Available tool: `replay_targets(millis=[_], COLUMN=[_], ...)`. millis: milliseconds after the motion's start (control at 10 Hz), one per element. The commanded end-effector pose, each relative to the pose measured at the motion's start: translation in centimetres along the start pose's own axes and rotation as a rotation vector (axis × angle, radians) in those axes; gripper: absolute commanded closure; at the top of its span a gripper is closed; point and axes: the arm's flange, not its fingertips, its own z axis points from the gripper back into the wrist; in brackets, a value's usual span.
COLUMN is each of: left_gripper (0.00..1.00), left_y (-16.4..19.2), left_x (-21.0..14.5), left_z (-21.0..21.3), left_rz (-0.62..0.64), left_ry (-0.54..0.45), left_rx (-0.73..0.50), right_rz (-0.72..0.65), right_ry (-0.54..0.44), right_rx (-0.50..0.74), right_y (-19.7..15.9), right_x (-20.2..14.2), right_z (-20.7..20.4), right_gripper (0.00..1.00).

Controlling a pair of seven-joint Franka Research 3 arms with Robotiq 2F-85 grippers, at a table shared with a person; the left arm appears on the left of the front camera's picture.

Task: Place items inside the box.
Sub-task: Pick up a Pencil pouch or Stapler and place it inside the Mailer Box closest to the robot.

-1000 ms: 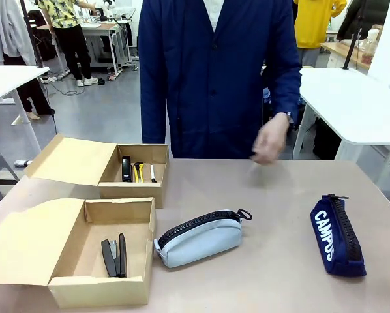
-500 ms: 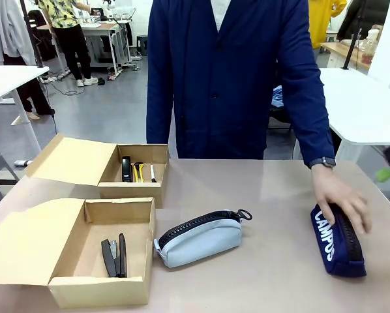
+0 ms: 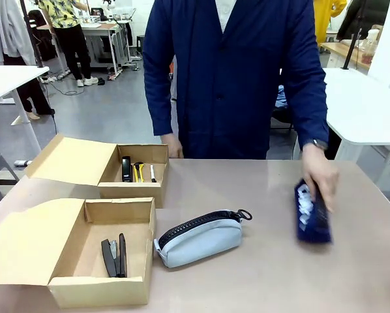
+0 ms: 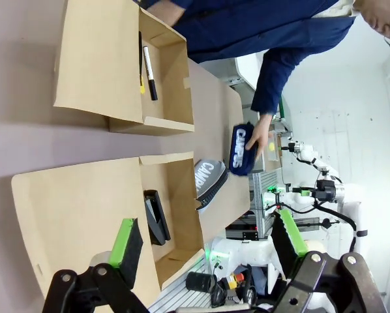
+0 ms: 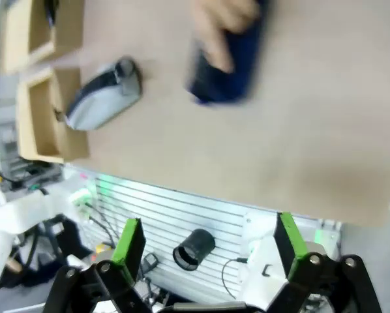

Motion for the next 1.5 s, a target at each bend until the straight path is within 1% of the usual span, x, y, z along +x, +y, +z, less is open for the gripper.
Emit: replay_targets(millis=[0,100,200,300,500,600,700,800,900,1000,1100,1200,1300,1400], left_gripper=[0.0,0.0,0.0,0.0,0.0,0.0,0.0,0.0,0.0,0.0,0.0,0.0,0.0,0.0], left_y=[-0.1,-0.1,-0.1,-0.1,-0.1,-0.1,-0.1,-0.1,-0.1,-0.1,-0.1,-0.1,-0.1,-0.1], left_x=[0.0,0.0,0.0,0.0,0.0,0.0,0.0,0.0,0.0,0.0,0.0,0.0,0.0,0.0], left_z=[0.0,0.0,0.0,0.0,0.0,0.0,0.0,0.0,0.0,0.0,0.0,0.0,0.0,0.0], left_rz=[-0.014,-0.014,-0.014,-0.014,-0.014,-0.014,-0.014,-0.014,-0.014,-0.014,-0.014,-0.014,-0.014,-0.014], left_ry=[-0.011,-0.011,-0.011,-0.011,-0.011,-0.011,-0.011,-0.011,-0.011,-0.011,-0.011,-0.011,-0.011,-0.011], left_rx=[-0.023,-0.023,-0.023,-0.023,-0.023,-0.023,-0.023,-0.023,-0.023,-0.023,-0.023,-0.023,-0.023,-0.023], right_rz=[-0.109,0.024,-0.105,-0.063,0.044,0.234,0.437,0.692,0.955,1.143,1.298,1.353,1.275,1.035], right_ry=[-0.066,-0.054,-0.042,-0.069,-0.038,-0.035,0.02,0.108,0.198,0.286,0.363,0.34,0.31,0.315], right_rx=[0.093,0.228,0.178,0.199,0.166,0.128,0.129,0.134,0.181,0.206,0.24,0.178,0.055,0.132], right_y=[-6.4,-8.2,-8.9,-8.2,-5.2,-2.3,0.8,4.7,8.5,11.3,13.2,13.9,13.9,15.8], right_x=[-3.5,-5.6,-5.9,-5.1,-3.7,-3.1,-2.3,-1.3,-0.4,-0.2,-0.4,-0.7,-0.7,-2.0], right_z=[3.7,3.6,3.6,3.5,2.3,1.0,-0.4,-2.6,-5.4,-8.3,-10.7,-11.7,-11.8,-10.5], right_gripper=[0.0,0.0,0.0,0.0,0.0,0.0,0.0,0.0,0.0,0.0,0.0,0.0,0.0,0.0])
